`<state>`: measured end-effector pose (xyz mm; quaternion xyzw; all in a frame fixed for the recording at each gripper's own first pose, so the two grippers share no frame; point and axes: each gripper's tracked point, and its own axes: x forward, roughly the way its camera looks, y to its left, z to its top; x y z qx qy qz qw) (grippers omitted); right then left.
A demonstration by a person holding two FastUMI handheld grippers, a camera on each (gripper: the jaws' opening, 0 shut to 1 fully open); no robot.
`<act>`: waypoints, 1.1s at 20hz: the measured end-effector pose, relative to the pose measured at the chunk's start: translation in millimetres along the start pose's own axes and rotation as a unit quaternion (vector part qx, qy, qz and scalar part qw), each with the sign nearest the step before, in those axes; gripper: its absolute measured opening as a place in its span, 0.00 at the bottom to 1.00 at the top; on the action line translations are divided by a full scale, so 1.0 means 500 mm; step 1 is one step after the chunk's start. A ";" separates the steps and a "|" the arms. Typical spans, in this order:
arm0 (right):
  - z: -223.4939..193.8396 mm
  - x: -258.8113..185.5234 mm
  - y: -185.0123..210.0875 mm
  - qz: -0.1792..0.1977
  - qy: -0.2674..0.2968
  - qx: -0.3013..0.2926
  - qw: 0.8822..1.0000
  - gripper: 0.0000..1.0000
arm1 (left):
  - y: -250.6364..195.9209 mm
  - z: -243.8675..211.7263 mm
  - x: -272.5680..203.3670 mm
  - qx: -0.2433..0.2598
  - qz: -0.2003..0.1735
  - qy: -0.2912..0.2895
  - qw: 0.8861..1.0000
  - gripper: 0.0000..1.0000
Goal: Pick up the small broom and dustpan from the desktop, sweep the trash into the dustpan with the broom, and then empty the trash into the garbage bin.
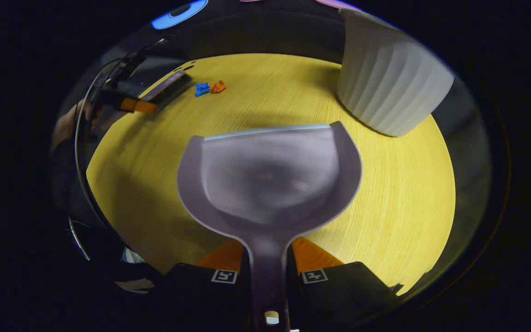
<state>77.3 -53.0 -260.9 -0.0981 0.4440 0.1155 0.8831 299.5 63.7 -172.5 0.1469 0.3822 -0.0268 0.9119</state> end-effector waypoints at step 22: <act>-0.031 0.012 -0.008 0.050 0.024 -0.051 0.997 0.35 | -0.341 0.032 -0.051 0.317 -0.172 0.011 0.933 0.24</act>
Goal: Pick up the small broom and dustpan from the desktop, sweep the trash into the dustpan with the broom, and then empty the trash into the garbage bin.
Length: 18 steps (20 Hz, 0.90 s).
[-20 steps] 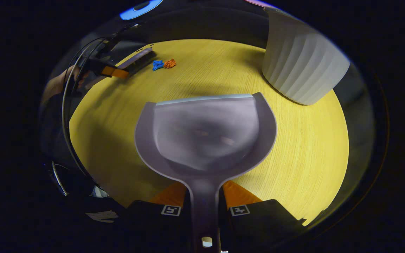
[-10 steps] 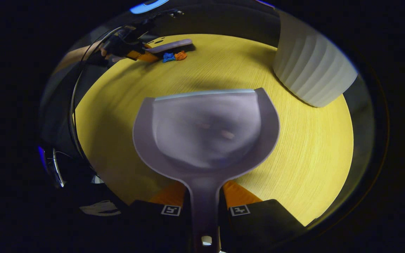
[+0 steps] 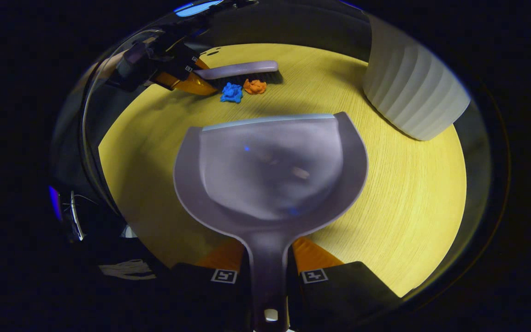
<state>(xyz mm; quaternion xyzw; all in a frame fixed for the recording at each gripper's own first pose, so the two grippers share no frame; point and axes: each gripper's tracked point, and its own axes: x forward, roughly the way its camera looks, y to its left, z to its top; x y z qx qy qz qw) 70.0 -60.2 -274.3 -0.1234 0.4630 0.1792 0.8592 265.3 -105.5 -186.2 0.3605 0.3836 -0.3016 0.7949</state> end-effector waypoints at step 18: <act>0.003 0.004 -0.014 -0.004 -0.029 0.032 0.999 0.35 | -0.206 0.019 -0.140 -0.245 -0.090 -0.105 0.960 0.26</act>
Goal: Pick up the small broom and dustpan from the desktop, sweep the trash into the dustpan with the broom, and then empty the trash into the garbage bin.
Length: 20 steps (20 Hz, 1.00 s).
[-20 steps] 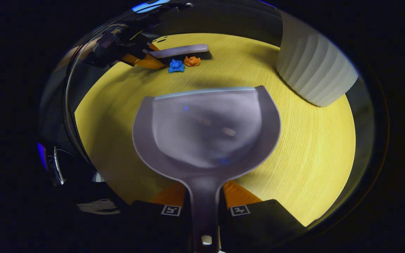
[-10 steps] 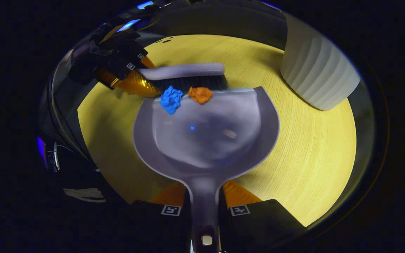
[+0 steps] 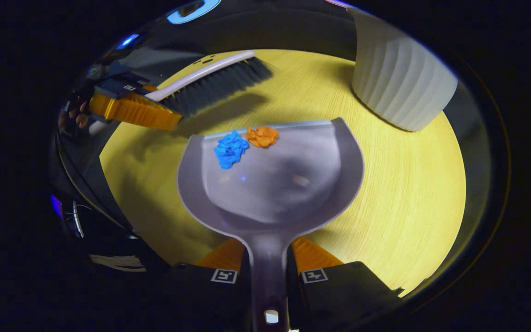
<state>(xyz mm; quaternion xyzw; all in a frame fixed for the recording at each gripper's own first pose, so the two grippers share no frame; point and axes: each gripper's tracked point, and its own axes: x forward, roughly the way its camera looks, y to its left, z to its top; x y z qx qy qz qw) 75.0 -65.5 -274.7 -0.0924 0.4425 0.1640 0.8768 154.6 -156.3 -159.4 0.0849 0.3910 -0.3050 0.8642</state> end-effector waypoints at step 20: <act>0.066 -0.292 -0.072 -0.085 -0.080 0.060 0.991 0.35 | 0.201 -0.217 0.052 -0.109 0.095 -0.043 0.989 0.26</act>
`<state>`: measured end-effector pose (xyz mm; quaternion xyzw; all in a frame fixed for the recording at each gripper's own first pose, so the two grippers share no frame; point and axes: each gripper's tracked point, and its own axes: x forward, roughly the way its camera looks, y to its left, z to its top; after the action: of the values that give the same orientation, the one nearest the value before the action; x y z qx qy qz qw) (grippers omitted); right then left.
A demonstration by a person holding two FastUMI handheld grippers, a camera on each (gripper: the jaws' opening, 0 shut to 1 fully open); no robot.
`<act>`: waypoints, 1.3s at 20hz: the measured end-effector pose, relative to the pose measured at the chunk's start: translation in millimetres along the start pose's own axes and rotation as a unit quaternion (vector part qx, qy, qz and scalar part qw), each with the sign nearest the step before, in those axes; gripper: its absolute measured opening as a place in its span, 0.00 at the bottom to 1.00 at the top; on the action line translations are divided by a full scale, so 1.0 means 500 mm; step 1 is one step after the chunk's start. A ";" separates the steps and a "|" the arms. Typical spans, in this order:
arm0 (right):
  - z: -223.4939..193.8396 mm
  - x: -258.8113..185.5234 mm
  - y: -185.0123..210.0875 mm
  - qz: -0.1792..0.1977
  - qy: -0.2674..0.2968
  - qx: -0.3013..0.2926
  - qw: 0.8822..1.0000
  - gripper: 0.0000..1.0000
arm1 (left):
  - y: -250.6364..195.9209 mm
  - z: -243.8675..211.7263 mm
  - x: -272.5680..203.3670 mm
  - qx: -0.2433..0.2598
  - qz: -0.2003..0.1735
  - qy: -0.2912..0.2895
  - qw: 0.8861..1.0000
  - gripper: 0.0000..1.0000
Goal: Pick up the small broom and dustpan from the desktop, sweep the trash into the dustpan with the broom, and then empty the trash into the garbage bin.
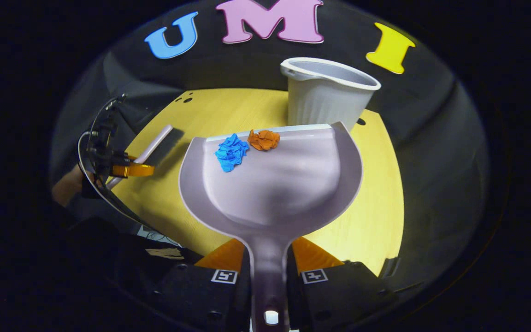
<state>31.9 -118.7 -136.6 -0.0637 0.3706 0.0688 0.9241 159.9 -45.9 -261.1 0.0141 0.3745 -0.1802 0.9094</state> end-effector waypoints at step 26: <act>0.502 0.116 -0.346 -0.176 -0.119 -0.017 0.977 0.35 | 0.137 -0.016 -0.122 -0.155 0.100 -0.044 0.982 0.26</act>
<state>273.2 -241.7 14.8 -0.1351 0.2402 -0.0814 0.9578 137.8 38.7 -232.3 -0.0975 0.3545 -0.0283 0.9295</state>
